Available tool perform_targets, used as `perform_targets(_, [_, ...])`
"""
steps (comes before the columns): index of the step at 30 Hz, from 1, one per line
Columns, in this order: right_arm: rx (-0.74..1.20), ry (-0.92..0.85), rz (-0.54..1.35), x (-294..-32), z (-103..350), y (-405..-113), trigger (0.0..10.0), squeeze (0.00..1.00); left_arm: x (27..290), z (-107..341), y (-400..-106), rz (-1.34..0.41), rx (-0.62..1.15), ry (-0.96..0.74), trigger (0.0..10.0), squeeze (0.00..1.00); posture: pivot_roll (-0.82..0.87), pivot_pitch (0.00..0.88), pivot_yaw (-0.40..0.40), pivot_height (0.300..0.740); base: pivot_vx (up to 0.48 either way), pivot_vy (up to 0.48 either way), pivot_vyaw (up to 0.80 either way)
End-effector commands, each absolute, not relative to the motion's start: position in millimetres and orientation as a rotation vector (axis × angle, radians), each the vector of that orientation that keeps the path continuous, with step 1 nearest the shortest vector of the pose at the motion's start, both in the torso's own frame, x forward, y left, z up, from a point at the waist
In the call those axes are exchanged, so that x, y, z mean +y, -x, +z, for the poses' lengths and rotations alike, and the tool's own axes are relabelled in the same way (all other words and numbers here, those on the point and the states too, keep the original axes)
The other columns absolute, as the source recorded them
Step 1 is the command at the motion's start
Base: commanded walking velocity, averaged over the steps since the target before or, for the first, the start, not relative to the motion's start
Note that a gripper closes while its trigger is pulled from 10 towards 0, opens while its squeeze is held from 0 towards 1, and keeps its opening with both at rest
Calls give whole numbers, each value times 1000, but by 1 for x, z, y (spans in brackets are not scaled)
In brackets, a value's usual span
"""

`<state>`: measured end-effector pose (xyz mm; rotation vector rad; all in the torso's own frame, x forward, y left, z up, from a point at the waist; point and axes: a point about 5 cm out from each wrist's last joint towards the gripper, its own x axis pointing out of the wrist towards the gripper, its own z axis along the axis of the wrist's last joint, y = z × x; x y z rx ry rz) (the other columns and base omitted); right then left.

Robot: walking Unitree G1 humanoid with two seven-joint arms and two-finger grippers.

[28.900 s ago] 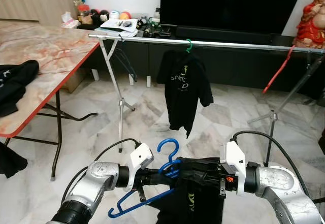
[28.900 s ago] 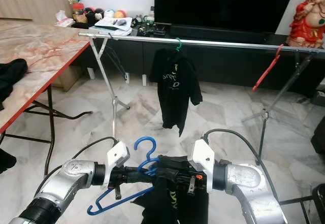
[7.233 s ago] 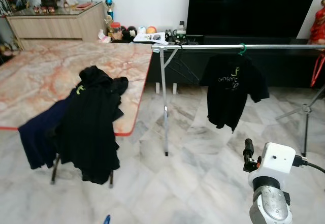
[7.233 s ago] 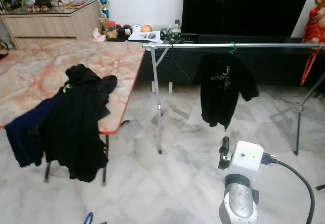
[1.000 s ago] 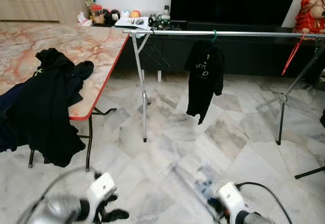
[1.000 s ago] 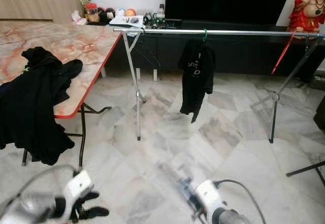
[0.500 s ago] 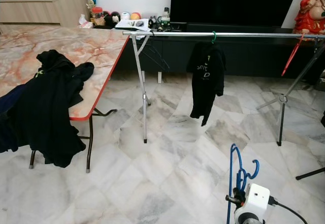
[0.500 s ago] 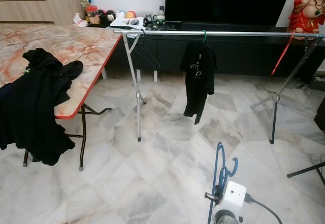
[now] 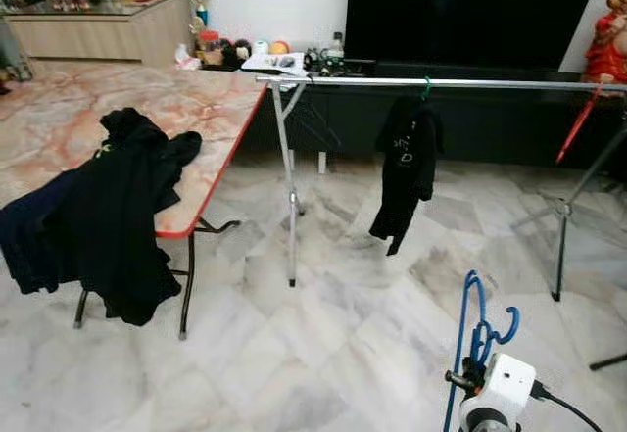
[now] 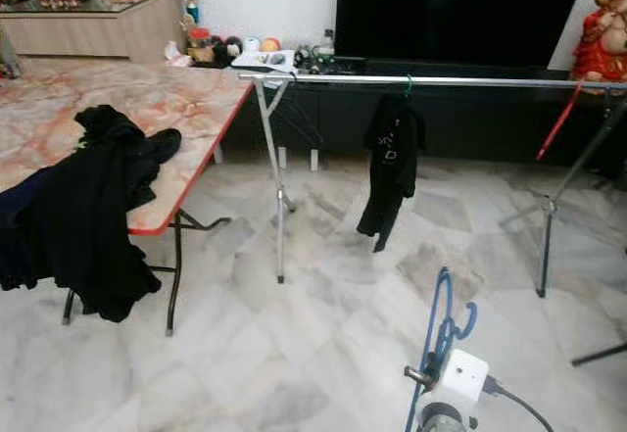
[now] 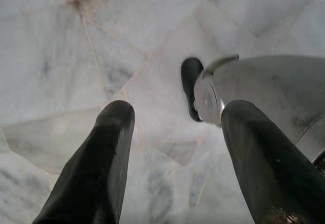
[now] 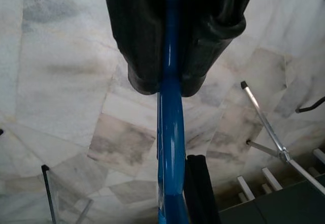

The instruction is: Hang hanger

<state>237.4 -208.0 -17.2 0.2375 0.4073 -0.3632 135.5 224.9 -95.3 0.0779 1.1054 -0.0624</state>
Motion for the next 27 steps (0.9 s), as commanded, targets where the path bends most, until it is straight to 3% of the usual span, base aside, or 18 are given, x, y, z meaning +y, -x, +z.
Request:
perform_targets(1, [394, -249, -372, -206, -14, -241, 10000, 0, 227, -95, -135, -67, 1109, -96, 10000, 0, 75, 0, 10, 740, 405, 0, 0])
perform_targets(9, [395, -262, -381, -206, -13, -242, 10000, 0, 226, -97, -131, -71, 1123, -101, 10000, 0, 78, 0, 8, 740, 448, 0, -666])
perform_targets(27, [368, -249, -396, -204, -7, -250, 10000, 0, 239, -101, -110, -40, 1190, -110, 10000, 0, 83, 5, 5, 740, 474, 0, 0])
